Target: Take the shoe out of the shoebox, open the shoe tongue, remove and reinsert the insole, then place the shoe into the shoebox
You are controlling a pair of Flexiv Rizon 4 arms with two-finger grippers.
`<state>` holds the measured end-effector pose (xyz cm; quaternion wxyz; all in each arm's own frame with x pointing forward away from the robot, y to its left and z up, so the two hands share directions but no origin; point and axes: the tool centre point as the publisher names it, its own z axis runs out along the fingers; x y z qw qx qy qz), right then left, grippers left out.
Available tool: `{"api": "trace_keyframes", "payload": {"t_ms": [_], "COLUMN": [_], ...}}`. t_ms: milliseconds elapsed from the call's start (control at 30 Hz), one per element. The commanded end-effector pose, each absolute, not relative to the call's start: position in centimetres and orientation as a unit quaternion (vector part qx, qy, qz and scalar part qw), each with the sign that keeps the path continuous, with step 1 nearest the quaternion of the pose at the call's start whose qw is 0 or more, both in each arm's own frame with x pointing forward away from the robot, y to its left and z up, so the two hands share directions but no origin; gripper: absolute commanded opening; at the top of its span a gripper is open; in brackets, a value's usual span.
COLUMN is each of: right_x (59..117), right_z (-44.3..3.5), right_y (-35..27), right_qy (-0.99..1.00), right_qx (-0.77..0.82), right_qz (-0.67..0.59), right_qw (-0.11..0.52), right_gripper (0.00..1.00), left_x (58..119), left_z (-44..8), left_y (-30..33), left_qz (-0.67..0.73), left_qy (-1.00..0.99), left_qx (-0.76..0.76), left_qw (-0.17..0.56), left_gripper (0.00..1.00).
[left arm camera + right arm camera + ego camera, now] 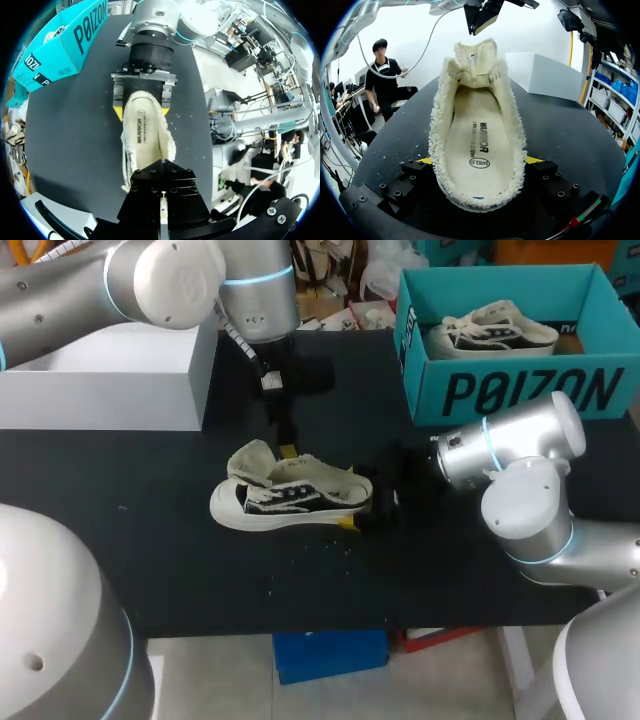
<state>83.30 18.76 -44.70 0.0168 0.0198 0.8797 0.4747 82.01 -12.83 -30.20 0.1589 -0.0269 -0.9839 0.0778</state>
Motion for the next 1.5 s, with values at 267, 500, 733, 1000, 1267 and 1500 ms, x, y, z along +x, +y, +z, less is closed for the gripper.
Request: {"api": "trace_keyframes", "payload": {"t_ms": [267, 500, 733, 1000, 1267, 1500], "right_x": [83.3, 83.3, 83.3, 83.3, 83.3, 83.3], "right_z": [-45.0, -45.0, -45.0, -45.0, -45.0, -45.0], "right_y": [18.7, 18.7, 18.7, 18.7, 18.7, 18.7], "right_qy": [0.880, 0.880, 0.880, 0.880, 0.880, 0.880], "right_qx": [0.020, 0.020, 0.020, 0.020, 0.020, 0.020], "right_qz": [0.474, 0.474, 0.474, 0.474, 0.474, 0.474], "right_qw": [0.017, 0.017, 0.017, 0.017, 0.017, 0.017], "right_gripper": [0.00, 0.00, 0.00, 0.00, 0.00, 0.00], "left_x": [83.3, 82.8, 81.3, 80.1, 79.4, 79.2], "left_z": [-33.9, -35.5, -36.9, -38.7, -40.3, -41.3], "left_y": [-13.3, -14.5, -15.1, -15.3, -15.6, -15.5], "left_qz": [0.083, 0.088, 0.087, 0.081, 0.069, 0.066], "left_qy": [-0.980, -0.976, -0.975, -0.974, -0.975, -0.976], "left_qx": [-0.030, -0.037, -0.035, -0.024, -0.012, -0.002], "left_qw": [0.180, 0.195, 0.200, 0.210, 0.211, 0.206], "left_gripper": [0.00, 0.00, 0.00, 0.00, 0.00, 0.00]}}
